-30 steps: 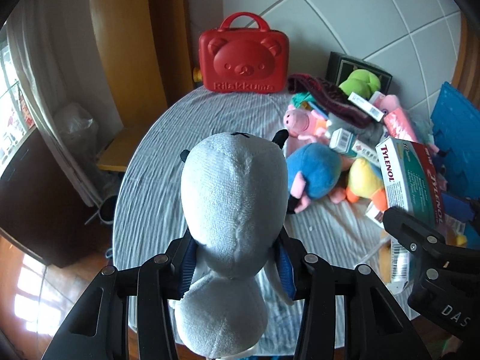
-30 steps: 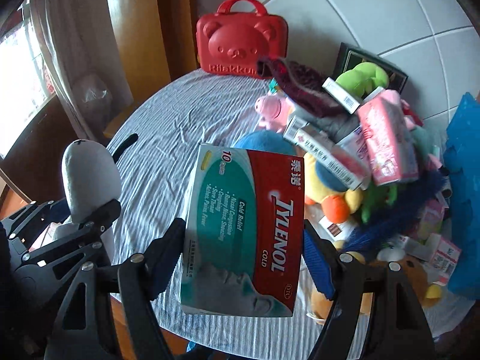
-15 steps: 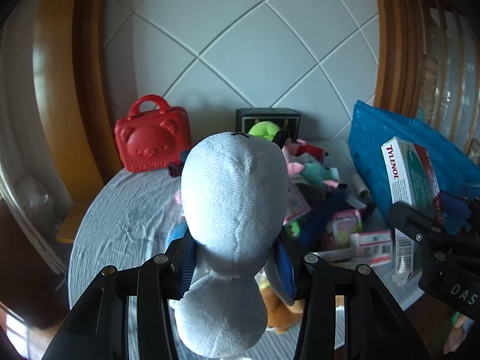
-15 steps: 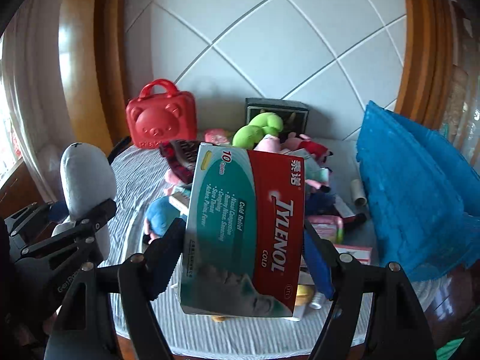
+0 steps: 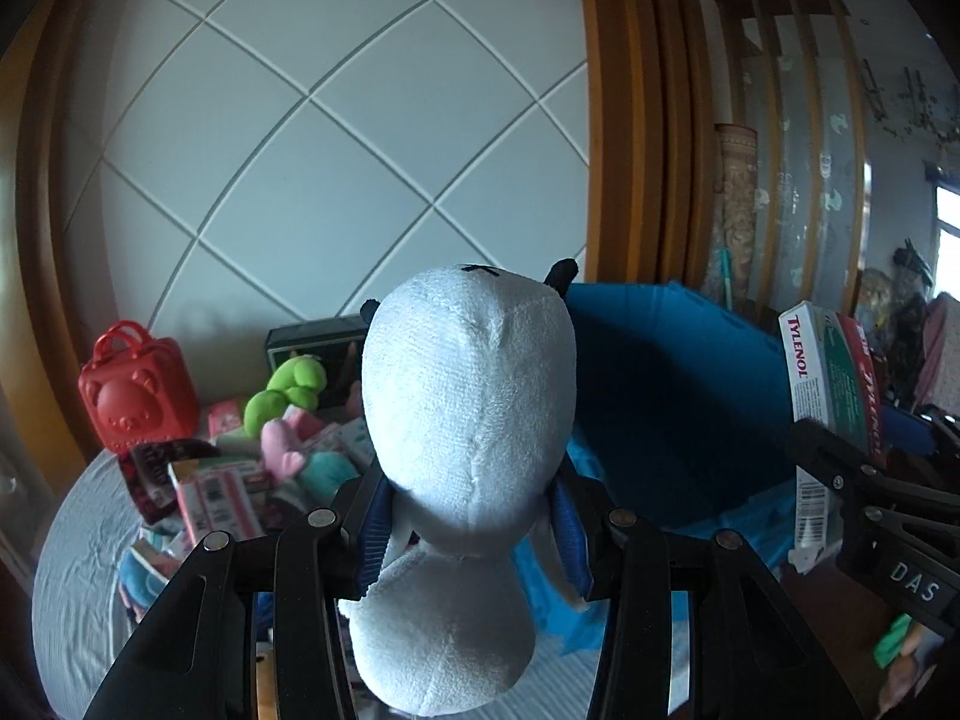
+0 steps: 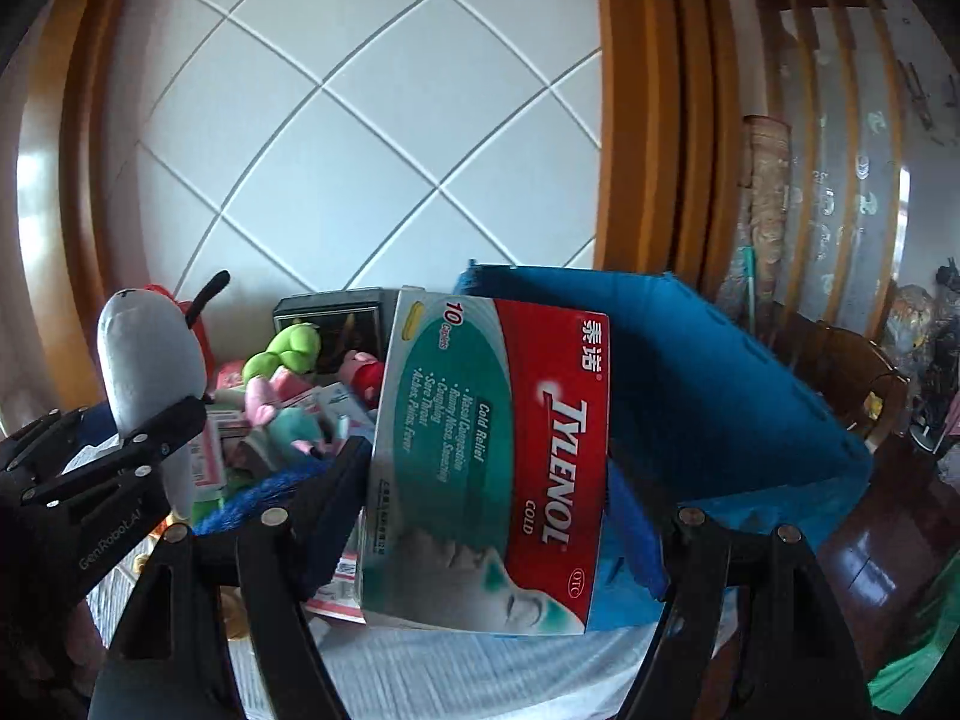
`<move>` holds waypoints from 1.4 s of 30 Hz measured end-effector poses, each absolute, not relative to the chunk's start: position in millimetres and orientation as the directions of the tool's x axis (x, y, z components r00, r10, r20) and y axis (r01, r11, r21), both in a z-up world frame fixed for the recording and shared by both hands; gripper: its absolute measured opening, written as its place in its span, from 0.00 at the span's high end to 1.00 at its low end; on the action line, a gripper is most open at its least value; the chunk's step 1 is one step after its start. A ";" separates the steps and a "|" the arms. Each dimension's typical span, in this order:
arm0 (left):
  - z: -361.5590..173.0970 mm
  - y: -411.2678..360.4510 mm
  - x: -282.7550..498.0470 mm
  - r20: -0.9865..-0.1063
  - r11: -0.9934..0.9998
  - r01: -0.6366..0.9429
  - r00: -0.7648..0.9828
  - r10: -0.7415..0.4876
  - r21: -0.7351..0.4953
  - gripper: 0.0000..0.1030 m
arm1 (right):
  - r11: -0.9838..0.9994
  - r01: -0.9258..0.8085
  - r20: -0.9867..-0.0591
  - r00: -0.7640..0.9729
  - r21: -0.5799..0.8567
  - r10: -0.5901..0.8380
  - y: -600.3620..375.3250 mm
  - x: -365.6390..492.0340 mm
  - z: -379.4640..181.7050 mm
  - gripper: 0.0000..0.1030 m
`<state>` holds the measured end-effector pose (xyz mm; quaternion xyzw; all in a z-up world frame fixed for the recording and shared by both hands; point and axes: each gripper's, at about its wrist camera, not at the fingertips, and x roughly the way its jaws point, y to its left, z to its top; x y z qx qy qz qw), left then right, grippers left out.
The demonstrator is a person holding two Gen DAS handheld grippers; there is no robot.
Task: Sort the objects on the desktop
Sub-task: 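Lift the white plush and Tylenol box and carry both over the blue crate, then open the left tool to drop the plush while the right tool drops the Tylenol box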
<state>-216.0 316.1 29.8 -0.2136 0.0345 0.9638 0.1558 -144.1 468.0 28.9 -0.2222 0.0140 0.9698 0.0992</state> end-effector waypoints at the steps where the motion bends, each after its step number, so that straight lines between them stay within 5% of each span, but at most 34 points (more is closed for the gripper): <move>1: 32.6 332.1 -217.7 -0.423 -0.944 -0.330 -0.856 0.297 0.005 0.56 | -0.976 -0.216 -0.430 -0.880 -0.014 0.201 487.0 -141.3 32.7 0.27; 16: 27.6 501.1 -304.9 -0.518 -0.900 -0.436 -0.772 0.367 0.012 0.56 | -0.946 -0.319 -0.478 -0.823 -0.057 0.306 641.8 -206.9 36.9 0.27; 28: -18.9 590.9 -400.7 -0.835 -0.913 -0.408 -0.505 0.218 0.008 0.55 | -0.987 -0.142 -0.803 -0.579 -0.068 0.139 726.4 -356.4 5.6 0.28; 42: -48.0 581.6 -361.1 -0.882 -0.916 -0.395 -0.454 0.122 0.077 0.52 | -0.978 0.117 -0.915 -0.386 -0.174 0.117 722.2 -339.0 -44.5 0.28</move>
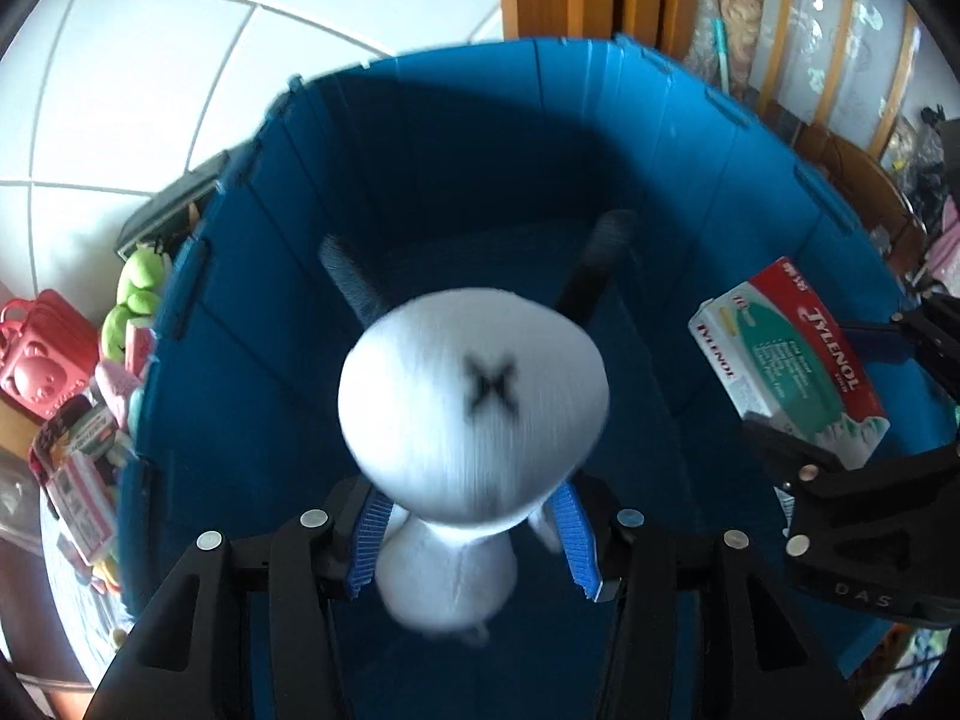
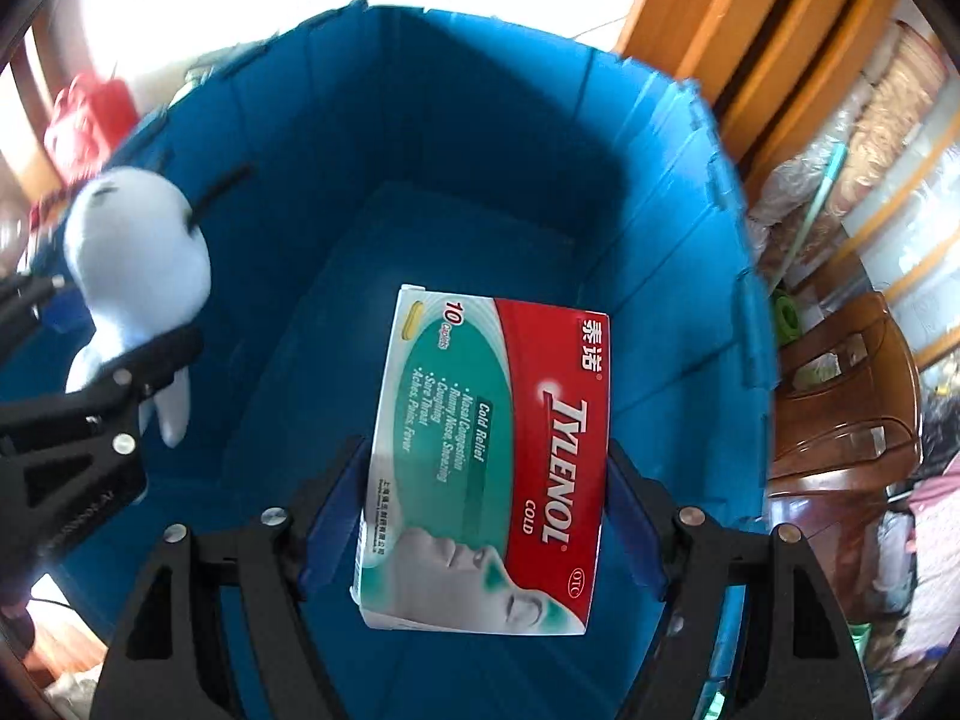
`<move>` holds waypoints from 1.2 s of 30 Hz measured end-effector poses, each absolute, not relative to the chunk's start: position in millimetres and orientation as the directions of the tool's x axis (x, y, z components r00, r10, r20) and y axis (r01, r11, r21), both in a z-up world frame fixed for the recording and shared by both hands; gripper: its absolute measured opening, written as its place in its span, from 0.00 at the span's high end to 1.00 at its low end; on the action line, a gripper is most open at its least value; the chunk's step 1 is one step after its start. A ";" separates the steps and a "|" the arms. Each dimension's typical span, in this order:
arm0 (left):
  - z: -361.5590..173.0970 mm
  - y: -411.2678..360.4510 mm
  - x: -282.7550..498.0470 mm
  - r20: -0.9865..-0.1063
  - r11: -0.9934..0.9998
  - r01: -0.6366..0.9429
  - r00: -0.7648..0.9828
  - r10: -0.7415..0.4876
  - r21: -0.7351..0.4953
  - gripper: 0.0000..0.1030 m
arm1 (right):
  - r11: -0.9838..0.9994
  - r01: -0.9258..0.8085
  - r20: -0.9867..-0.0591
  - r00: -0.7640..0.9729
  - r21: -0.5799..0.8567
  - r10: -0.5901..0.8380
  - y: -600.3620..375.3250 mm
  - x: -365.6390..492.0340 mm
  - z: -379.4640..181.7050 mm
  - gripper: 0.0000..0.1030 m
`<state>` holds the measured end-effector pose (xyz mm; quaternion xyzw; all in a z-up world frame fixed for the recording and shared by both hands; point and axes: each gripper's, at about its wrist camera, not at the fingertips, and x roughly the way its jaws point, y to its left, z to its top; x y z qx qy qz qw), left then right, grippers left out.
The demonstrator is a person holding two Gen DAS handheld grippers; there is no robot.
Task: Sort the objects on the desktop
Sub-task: 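Open the left tool to drop the plush while the right tool drops the Tylenol box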
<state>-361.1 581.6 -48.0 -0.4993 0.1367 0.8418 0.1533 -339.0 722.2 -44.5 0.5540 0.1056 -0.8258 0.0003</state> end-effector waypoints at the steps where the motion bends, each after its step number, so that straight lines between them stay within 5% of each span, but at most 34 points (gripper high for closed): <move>1: -50.7 581.4 -360.1 -0.886 -0.915 -0.394 -0.449 0.112 0.084 0.52 | -0.975 0.133 -0.923 -0.365 -0.178 0.118 719.5 -338.0 -51.7 0.28; 4: -53.5 580.6 -356.7 -0.891 -0.918 -0.388 -0.440 0.109 0.080 0.52 | -0.965 0.168 -0.935 -0.327 -0.199 0.136 716.1 -334.2 -67.5 0.28; 8: -50.4 583.5 -349.0 -0.884 -0.915 -0.395 -0.453 0.118 0.081 0.31 | -0.971 0.160 -0.940 -0.321 -0.178 0.119 724.3 -330.1 -73.5 0.28; 36: -44.4 580.4 -328.3 -0.868 -0.913 -0.400 -0.479 0.131 0.083 0.29 | -0.974 0.148 -0.931 -0.348 -0.173 0.112 725.1 -322.5 -64.8 0.18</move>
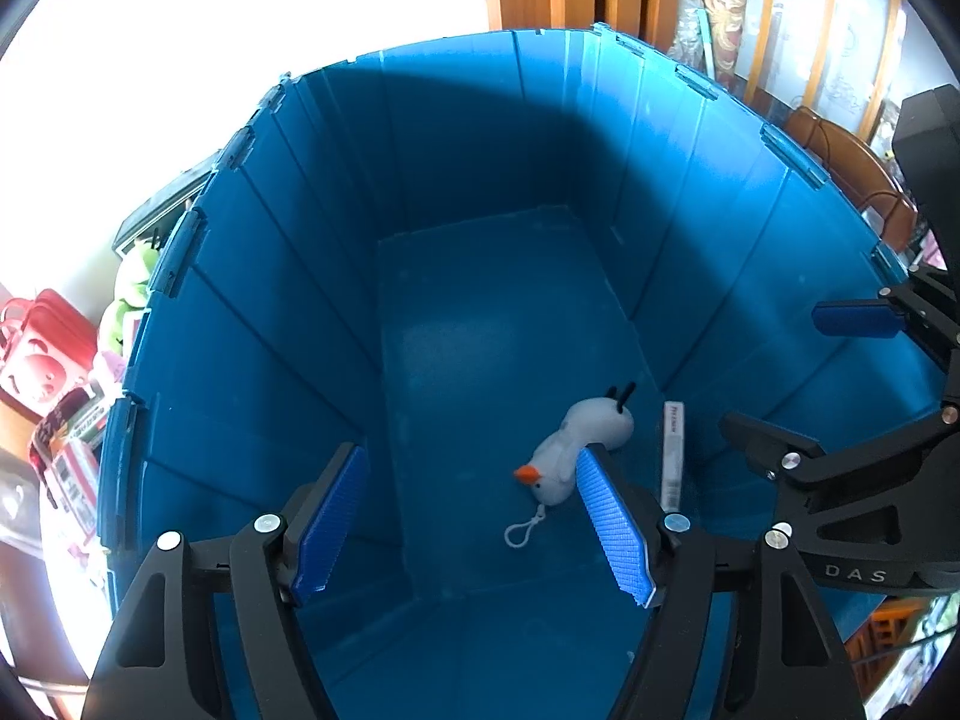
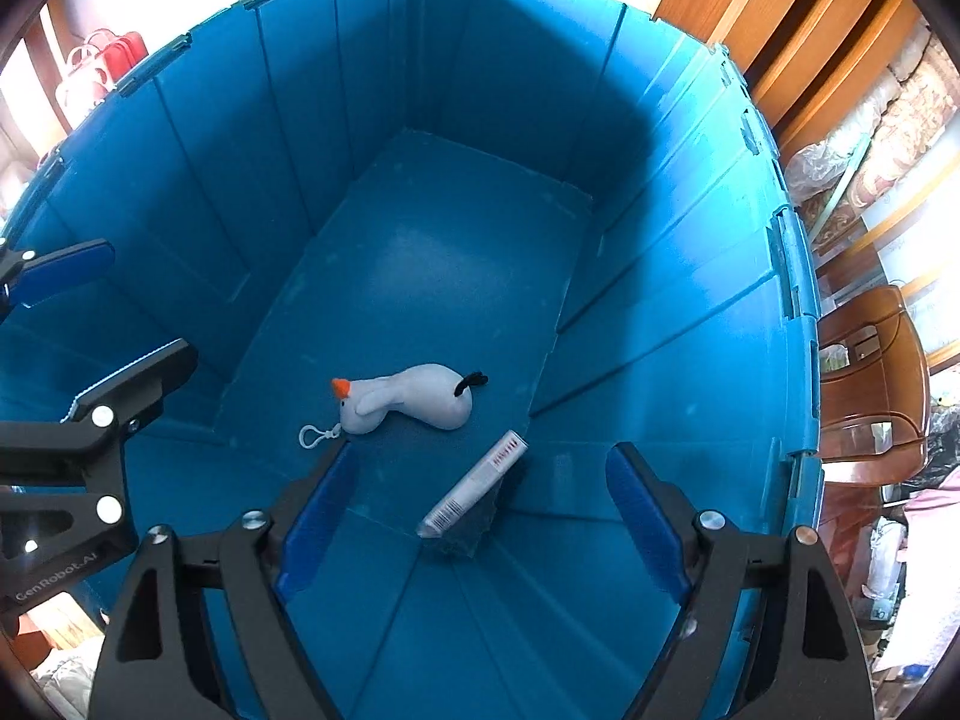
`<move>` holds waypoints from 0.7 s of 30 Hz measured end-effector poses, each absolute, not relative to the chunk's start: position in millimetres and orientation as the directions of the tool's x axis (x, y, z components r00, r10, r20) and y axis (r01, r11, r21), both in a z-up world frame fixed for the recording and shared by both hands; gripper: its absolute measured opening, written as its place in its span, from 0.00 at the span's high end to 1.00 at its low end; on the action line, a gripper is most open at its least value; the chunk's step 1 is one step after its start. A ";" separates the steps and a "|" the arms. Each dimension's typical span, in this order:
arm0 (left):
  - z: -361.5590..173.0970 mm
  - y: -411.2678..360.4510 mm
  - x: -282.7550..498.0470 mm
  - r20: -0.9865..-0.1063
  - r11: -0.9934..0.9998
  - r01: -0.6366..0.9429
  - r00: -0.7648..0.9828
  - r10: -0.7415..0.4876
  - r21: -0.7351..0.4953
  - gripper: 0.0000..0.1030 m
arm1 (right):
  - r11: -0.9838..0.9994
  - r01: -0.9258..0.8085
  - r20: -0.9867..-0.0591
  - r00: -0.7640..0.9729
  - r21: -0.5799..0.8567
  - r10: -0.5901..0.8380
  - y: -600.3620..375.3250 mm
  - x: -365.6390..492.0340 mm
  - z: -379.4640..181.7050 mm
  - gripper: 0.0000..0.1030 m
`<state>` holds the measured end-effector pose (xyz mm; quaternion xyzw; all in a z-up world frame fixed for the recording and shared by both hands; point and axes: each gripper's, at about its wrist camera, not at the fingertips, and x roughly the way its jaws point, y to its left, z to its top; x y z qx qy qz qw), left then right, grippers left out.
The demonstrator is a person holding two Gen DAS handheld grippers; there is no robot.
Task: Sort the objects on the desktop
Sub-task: 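Open the left tool to drop the plush while the right tool drops the Tylenol box, then withdraw both open tools from the crate back toward the toy pile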
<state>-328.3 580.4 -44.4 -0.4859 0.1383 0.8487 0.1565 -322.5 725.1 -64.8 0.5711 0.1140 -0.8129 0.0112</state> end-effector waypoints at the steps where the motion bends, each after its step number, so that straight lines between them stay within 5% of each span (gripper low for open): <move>1: -44.2 579.9 -328.2 -0.867 -0.913 -0.398 -0.480 0.131 0.082 0.29 | -0.973 0.150 -0.930 -0.349 -0.173 0.111 724.5 -322.3 -64.1 0.18; 21: -3.6 522.2 -274.1 -0.797 -0.974 -0.206 -0.602 0.054 0.090 0.29 | -0.943 0.280 -0.892 -0.451 -0.180 0.036 679.7 -298.8 -22.3 0.18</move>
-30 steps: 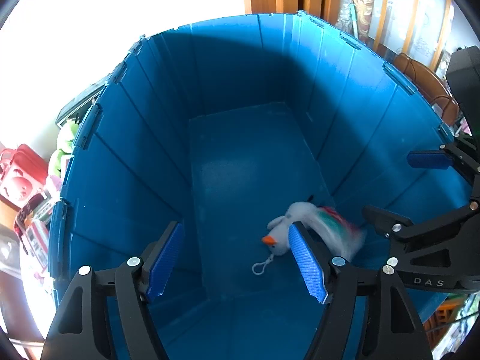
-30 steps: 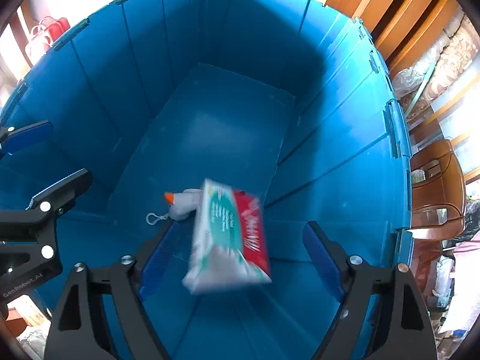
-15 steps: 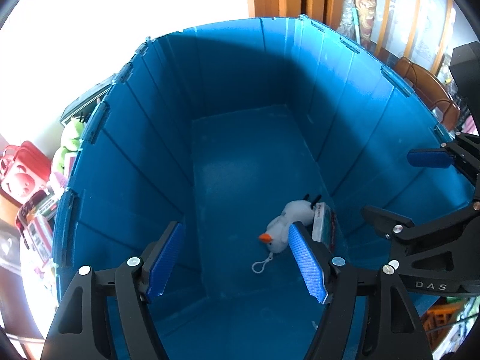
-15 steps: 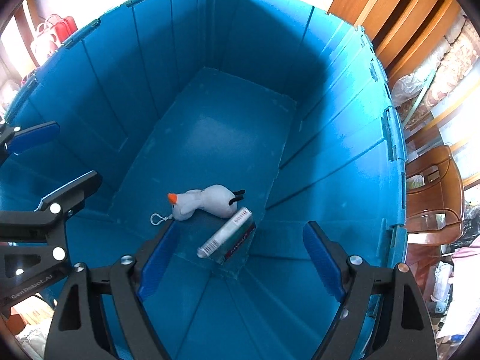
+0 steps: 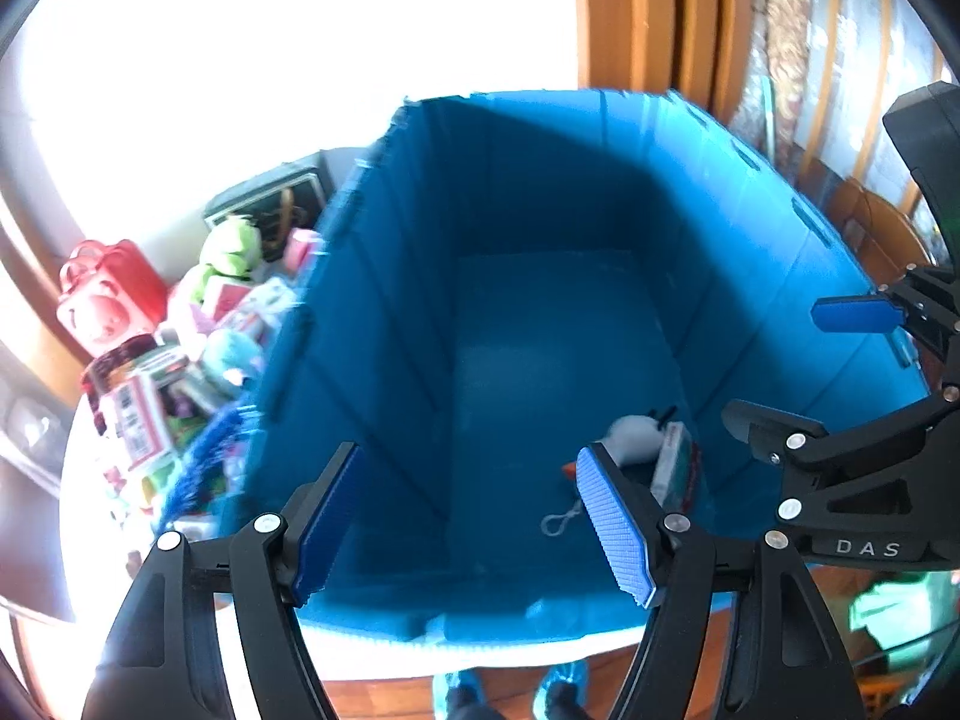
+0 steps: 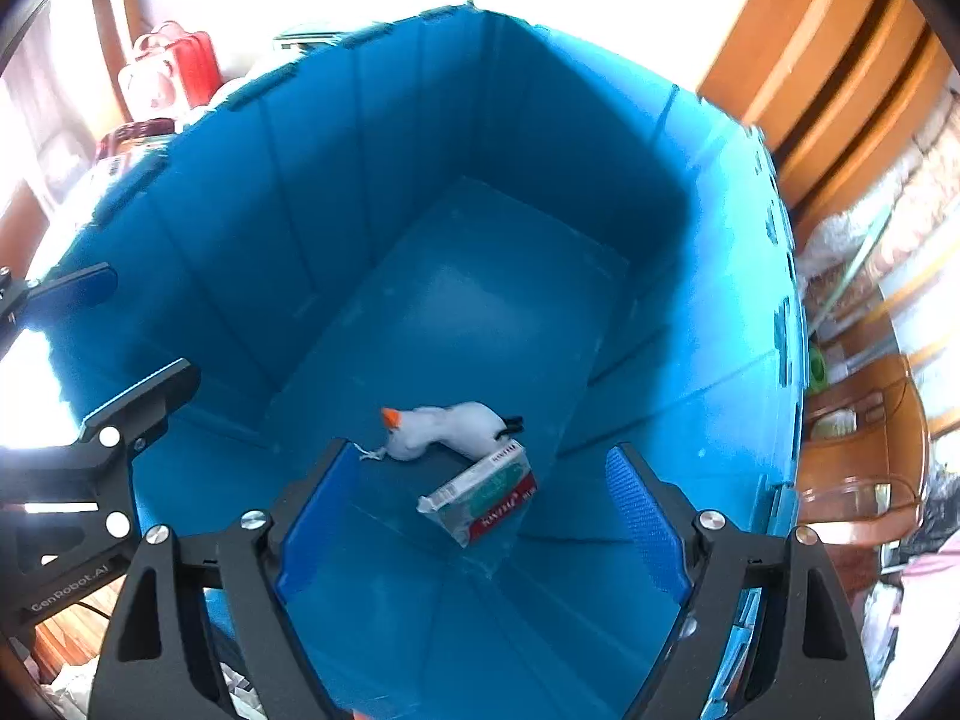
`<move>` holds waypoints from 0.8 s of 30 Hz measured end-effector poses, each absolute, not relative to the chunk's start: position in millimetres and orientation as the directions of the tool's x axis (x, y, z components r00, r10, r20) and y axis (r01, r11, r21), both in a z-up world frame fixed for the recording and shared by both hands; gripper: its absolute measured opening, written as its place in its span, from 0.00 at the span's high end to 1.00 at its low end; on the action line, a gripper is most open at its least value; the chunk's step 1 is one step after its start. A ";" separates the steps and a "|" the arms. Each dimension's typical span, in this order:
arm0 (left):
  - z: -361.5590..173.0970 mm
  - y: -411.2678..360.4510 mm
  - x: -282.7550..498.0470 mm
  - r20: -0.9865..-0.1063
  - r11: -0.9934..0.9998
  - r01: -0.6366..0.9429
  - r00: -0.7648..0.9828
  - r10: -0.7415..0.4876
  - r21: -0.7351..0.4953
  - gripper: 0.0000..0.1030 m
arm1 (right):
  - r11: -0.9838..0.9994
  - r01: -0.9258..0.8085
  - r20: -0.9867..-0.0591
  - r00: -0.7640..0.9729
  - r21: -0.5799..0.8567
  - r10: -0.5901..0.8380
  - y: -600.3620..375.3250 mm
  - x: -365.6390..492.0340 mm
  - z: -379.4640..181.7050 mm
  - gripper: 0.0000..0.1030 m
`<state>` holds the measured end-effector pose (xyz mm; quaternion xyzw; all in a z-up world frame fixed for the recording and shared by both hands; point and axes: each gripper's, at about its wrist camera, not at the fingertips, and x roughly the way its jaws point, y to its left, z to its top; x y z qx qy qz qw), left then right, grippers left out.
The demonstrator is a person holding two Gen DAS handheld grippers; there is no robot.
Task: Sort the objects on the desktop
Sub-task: 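Withdraw both open tools from the crate back toward the toy pile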
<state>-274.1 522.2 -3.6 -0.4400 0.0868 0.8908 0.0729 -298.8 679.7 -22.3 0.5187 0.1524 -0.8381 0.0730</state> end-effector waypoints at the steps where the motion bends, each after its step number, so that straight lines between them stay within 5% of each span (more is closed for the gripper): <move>1: 0.9 513.9 -271.1 -0.789 -0.977 -0.194 -0.612 0.050 0.088 0.29 | -0.940 0.288 -0.888 -0.460 -0.184 0.033 672.8 -297.2 -17.7 0.18; 14: 30.7 325.1 -233.0 -0.738 -0.995 -0.031 -0.674 -0.046 0.090 0.29 | -0.895 0.403 -0.835 -0.546 -0.194 -0.065 498.6 -275.4 26.5 0.18; 24: -3.6 163.1 -206.7 -0.773 -0.992 0.077 -0.621 -0.128 0.102 0.29 | -0.851 0.502 -0.845 -0.513 -0.151 -0.152 326.0 -260.0 6.2 0.18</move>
